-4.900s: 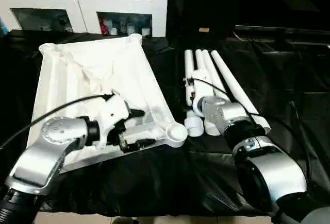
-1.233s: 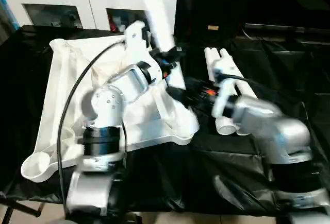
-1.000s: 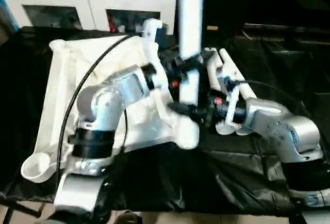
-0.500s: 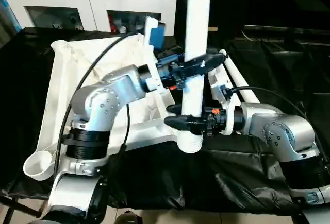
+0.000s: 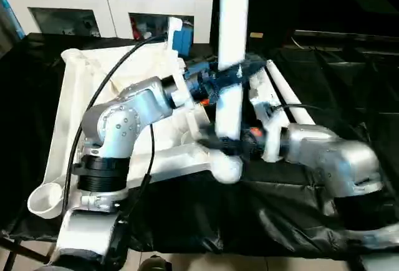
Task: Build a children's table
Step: Pick table leg
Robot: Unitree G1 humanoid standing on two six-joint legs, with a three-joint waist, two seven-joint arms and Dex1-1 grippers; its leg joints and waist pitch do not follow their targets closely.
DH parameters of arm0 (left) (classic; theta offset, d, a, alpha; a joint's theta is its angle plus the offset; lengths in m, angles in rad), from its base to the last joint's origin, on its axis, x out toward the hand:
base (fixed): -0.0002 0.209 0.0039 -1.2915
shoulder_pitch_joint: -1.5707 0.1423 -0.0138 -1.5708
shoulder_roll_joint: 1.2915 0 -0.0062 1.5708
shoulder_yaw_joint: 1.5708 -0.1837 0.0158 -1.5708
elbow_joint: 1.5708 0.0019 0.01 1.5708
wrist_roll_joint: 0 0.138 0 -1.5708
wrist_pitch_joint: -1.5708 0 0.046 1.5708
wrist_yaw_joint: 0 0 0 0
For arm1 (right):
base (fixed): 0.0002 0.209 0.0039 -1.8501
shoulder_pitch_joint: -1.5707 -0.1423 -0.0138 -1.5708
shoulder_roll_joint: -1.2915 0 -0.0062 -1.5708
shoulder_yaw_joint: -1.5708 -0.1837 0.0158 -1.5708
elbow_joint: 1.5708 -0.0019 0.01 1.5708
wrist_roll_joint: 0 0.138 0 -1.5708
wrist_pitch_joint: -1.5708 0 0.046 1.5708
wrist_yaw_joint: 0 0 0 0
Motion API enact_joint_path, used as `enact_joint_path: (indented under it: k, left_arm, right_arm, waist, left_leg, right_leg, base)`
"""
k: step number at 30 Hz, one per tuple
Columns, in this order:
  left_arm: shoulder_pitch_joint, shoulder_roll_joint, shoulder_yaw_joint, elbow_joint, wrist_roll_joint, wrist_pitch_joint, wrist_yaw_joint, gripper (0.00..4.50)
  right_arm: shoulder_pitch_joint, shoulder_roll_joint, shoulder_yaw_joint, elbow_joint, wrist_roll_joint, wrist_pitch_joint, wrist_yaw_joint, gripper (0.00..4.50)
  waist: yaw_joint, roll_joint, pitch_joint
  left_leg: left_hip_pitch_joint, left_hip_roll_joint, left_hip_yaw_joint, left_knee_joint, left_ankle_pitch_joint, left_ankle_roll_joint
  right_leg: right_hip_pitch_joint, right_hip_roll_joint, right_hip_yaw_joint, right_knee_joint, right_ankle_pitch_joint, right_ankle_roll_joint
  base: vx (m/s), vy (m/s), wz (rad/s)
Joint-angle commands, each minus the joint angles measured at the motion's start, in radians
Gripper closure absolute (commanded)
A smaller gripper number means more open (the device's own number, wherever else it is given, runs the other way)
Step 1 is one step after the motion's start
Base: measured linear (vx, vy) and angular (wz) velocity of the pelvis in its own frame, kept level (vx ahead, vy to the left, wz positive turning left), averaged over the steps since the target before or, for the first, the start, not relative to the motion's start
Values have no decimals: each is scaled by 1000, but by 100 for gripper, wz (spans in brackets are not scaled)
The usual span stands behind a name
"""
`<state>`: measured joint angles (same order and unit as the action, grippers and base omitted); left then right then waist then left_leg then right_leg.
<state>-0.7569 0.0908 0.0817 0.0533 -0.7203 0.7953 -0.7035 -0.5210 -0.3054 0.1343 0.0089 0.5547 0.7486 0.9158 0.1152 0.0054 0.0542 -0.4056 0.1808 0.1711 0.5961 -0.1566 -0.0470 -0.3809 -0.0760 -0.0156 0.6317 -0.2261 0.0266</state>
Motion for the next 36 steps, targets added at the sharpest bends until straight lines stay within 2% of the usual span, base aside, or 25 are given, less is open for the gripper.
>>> enact_joint_path:
  k: [1,2,3,5,6,7,9,11,13,22,23,24,25,27,28,29,30,31,33,36]
  left_arm:
    - [-20,-11,2,-8,48,-17,88,183]
    - [-18,-16,2,-6,70,-15,130,174]
    - [-17,-29,8,0,92,9,202,170]
    - [-17,-46,16,10,125,57,307,170]
    - [-13,-60,21,10,141,55,355,170]
    - [-11,-75,27,7,159,51,404,170]
    - [-9,-106,38,5,194,25,493,201]
    - [-8,-141,55,4,213,-14,562,203]
    - [-9,-155,64,6,210,-35,578,230]
    - [-19,-163,102,23,197,-40,614,237]
    - [-15,-162,102,24,195,-46,617,237]
    - [-13,-159,99,26,195,-49,611,237]
    - [-13,-157,97,27,196,-50,606,237]
    - [-14,-153,99,30,193,-56,594,237]
    - [-16,-145,92,33,191,-61,571,251]
    - [-16,-145,92,33,191,-61,571,260]
    - [-21,-130,83,35,176,-55,528,262]
    - [-22,-122,77,36,168,-49,505,262]
    - [-22,-115,72,37,157,-43,479,265]
    - [-19,-97,62,37,124,-29,405,266]
  right_arm:
    - [-26,23,-30,35,-50,-17,-109,262]
    - [-31,39,-38,40,-61,-24,-145,262]
    - [-40,65,-51,48,-78,-34,-205,262]
    - [-51,99,-67,56,-92,-31,-281,262]
    - [-54,116,-70,52,-103,-35,-317,262]
    - [-59,138,-80,50,-103,-20,-356,262]
    - [-63,167,-83,40,-108,-13,-399,262]
    - [-68,185,-75,35,-123,-13,-427,262]
    - [-65,191,-63,27,-125,-12,-425,262]
    - [-58,192,-54,14,-132,-5,-442,262]
    - [-57,186,-62,13,-124,-3,-435,262]
    - [-58,181,-68,14,-117,0,-428,206]
    - [-59,178,-73,14,-114,4,-423,192]
    - [-62,161,-78,13,-105,12,-398,189]
    - [-61,122,-73,6,-90,29,-344,170]
    - [-61,122,-73,6,-90,29,-344,159]
    - [-54,56,-60,-12,-68,48,-255,153]
    - [-53,32,-57,-14,-61,54,-227,153]
    - [-53,8,-51,-12,-61,56,-201,140]
    - [-62,-56,-41,-3,-54,54,-114,111]
  waist:
    - [2,-2,-75]
    - [1,0,-74]
    - [1,-3,-75]
    - [-3,0,-74]
    - [1,-4,-76]
    - [3,-1,-75]
    - [2,-2,-76]
    - [3,-2,-76]
    - [3,-3,-74]
    - [1,-2,-73]
    - [1,1,-73]
    - [1,1,-74]
    - [1,0,-74]
    - [0,-1,-73]
    - [-2,4,-74]
    - [-1,3,-74]
    - [1,2,-74]
    - [8,3,-74]
    - [8,1,-75]
    - [11,-4,-76]
  left_leg:
    - [33,35,-10,-65,-132,-22]
    - [33,35,-10,-65,-134,-24]
    - [34,34,-10,-65,-135,-27]
    - [33,34,-10,-66,-130,-39]
    - [34,33,-10,-65,-127,-36]
    - [33,33,-11,-66,-121,-37]
    - [30,32,-11,-66,-110,-35]
    - [30,33,-11,-65,-110,-34]
    - [29,32,-11,-66,-120,-33]
    - [30,32,-12,-68,-140,-49]
    - [30,32,-12,-68,-139,-50]
    - [31,32,-12,-67,-140,-51]
    - [31,31,-12,-67,-140,-51]
    - [29,30,-14,-69,-141,-49]
    - [30,30,-15,-68,-144,-49]
    - [33,30,-14,-67,-152,-49]
    - [32,30,-15,-67,-154,-48]
    - [36,33,-13,-65,-149,-46]
    - [32,32,-13,-65,-138,-42]
    - [30,30,-10,-60,-109,-25]
  right_leg:
    - [41,-51,19,-60,60,-252]
    - [39,-51,19,-61,56,-250]
    - [41,-51,19,-62,49,-242]
    - [38,-48,19,-60,59,-233]
    - [40,-49,20,-61,60,-226]
    - [40,-50,20,-62,67,-223]
    - [42,-48,19,-60,89,-218]
    - [41,-49,19,-62,97,-211]
    - [42,-49,20,-65,82,-199]
    - [38,-47,20,-67,52,-177]
    - [38,-47,20,-67,54,-177]
    - [37,-46,20,-67,59,-176]
    - [39,-46,20,-67,65,-175]
    - [42,-45,20,-67,77,-162]
    - [42,-46,20,-68,70,-157]
    - [41,-45,20,-70,63,-154]
    - [43,-44,20,-69,64,-155]
    - [39,-45,21,-69,72,-159]
    - [40,-45,20,-66,81,-168]
    - [42,-46,19,-62,121,-202]
  base:
    - [0,0,0]
    - [0,0,0]
    - [0,0,0]
    - [0,0,0]
    - [0,0,0]
    - [0,0,0]
    - [0,0,0]
    - [0,0,0]
    - [0,0,0]
    - [0,0,0]
    - [0,0,0]
    - [0,0,0]
    - [0,0,0]
    - [0,0,0]
    - [0,0,0]
    - [0,0,0]
    - [0,0,0]
    - [0,0,0]
    - [0,0,0]
    - [0,0,0]
